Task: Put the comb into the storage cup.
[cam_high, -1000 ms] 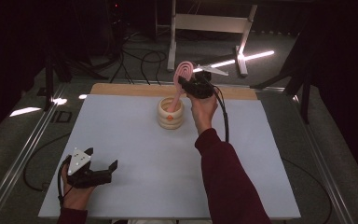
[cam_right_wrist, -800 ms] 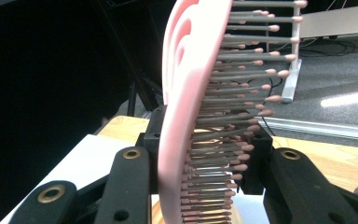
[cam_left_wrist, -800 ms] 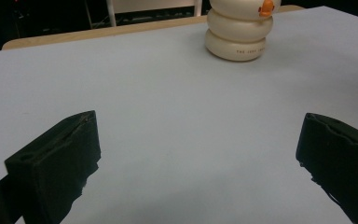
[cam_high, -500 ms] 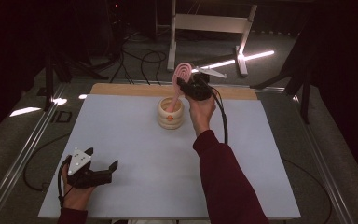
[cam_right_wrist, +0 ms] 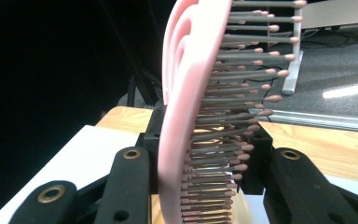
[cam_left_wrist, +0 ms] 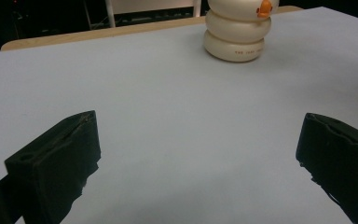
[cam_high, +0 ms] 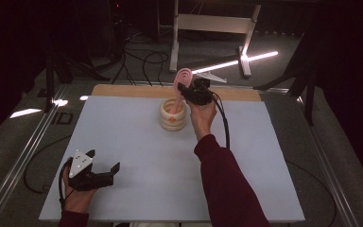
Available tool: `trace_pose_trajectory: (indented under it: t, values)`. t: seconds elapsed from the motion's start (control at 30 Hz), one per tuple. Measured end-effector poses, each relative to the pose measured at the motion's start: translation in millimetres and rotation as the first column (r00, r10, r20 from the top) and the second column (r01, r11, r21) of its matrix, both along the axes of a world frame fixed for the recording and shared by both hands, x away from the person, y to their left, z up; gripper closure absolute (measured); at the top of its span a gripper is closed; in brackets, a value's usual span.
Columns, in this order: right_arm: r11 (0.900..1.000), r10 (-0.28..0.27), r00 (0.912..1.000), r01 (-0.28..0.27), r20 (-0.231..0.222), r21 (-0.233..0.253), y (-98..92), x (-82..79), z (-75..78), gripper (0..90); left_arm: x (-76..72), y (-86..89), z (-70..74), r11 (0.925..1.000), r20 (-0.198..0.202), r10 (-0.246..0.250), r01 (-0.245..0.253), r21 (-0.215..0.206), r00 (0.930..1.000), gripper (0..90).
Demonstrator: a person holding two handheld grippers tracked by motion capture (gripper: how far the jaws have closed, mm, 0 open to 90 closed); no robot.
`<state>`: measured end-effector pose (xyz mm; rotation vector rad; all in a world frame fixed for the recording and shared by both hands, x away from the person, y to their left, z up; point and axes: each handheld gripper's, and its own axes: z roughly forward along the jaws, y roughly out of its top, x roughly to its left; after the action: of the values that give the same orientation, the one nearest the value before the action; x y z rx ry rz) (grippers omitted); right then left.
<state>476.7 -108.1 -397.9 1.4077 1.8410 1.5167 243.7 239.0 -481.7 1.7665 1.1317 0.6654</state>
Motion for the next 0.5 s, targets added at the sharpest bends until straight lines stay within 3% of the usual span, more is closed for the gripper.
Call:
trace_pose_trajectory:
  t: [0.5]
  values:
    - [1.0, 0.004, 0.9999, -0.004, -0.015, -0.003, 3.9, 0.0, -10.4, 63.6, -0.1, 0.8, 0.0, 1.0, 0.0, 0.002, -0.002, 0.0, 1.0, 0.2]
